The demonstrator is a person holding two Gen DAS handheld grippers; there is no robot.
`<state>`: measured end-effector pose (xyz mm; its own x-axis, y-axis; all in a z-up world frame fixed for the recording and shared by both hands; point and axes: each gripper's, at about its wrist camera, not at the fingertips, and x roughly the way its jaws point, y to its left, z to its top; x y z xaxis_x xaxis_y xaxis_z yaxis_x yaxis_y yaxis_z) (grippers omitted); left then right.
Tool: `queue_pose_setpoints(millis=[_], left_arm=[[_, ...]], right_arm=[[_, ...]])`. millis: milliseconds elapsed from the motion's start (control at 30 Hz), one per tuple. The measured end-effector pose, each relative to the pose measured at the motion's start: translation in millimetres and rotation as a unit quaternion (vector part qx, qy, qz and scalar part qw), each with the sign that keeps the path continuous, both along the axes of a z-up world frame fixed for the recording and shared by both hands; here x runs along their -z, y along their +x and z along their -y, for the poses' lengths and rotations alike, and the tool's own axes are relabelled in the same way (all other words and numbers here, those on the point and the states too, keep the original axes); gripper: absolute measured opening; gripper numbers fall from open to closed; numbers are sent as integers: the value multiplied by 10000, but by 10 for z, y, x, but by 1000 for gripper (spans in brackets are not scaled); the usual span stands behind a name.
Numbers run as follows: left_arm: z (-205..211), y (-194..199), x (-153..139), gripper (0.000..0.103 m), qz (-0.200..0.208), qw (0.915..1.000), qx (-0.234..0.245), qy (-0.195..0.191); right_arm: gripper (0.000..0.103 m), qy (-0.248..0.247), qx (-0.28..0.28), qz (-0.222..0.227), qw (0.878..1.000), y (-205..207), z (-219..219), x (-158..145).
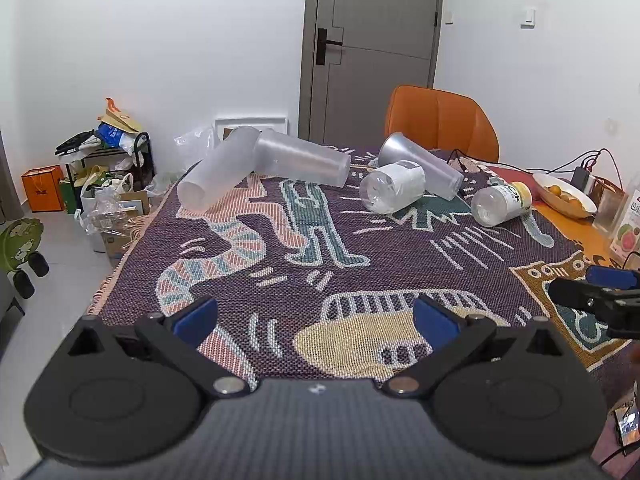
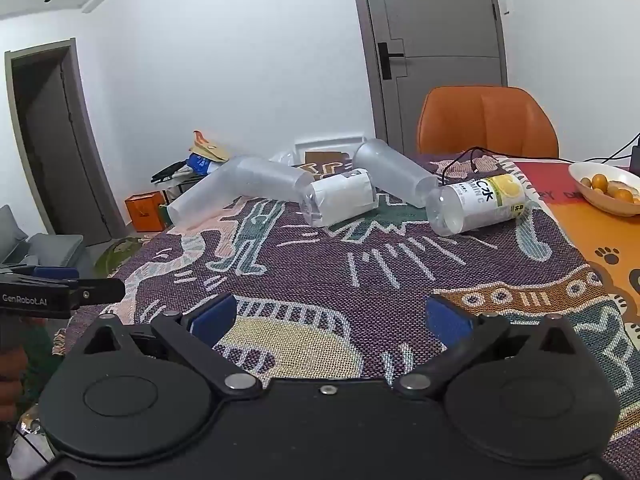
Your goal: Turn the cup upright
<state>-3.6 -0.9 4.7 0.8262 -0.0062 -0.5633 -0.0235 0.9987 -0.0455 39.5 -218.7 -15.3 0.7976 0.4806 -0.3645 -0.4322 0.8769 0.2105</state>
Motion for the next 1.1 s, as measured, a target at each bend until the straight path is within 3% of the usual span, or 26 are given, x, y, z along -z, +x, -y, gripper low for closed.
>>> queue_pose_setpoints(millis=[1100], left_arm=[[6, -53, -24, 103, 235, 9995, 212, -94]], right_arm=[[103, -69, 81, 51, 9999, -11, -40, -2]])
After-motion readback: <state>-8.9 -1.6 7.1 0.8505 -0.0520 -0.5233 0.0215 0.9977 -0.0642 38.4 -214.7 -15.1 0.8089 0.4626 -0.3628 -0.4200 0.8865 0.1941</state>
